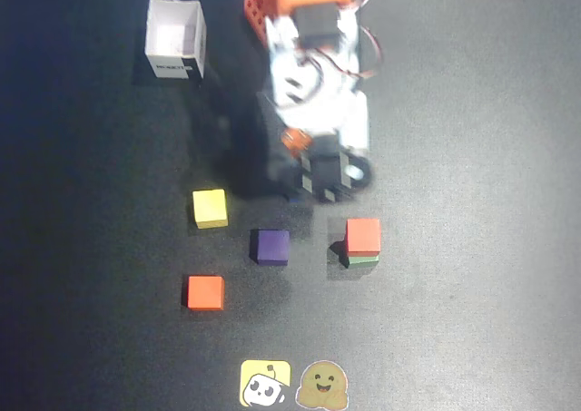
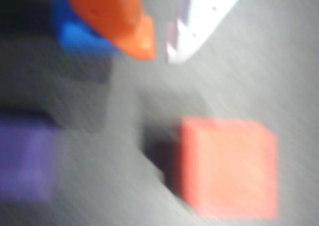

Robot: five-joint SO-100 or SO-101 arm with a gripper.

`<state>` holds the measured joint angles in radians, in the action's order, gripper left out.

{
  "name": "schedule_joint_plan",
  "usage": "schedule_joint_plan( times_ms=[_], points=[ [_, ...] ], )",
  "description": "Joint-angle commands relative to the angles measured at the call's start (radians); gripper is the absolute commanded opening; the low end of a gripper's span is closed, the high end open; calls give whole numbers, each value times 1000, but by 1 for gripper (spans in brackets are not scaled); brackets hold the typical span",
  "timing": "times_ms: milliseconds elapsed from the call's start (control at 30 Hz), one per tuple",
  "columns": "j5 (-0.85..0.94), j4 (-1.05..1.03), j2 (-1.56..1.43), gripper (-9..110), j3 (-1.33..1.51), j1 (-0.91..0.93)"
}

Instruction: Put the red cube on top of the green cube.

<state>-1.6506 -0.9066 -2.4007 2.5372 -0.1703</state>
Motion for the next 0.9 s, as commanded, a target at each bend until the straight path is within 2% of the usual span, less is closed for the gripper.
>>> schedule_joint_plan(
  times_ms=[0,167,333,767,867],
  points=[
    [49,-32,-149,0,61,40],
    [51,-80,-380,0,213,69],
    [86,-230,-686,0,334,103],
    [153,-344,-692,0,336,104],
    [227,-354,-692,0,336,103]
  ],
)
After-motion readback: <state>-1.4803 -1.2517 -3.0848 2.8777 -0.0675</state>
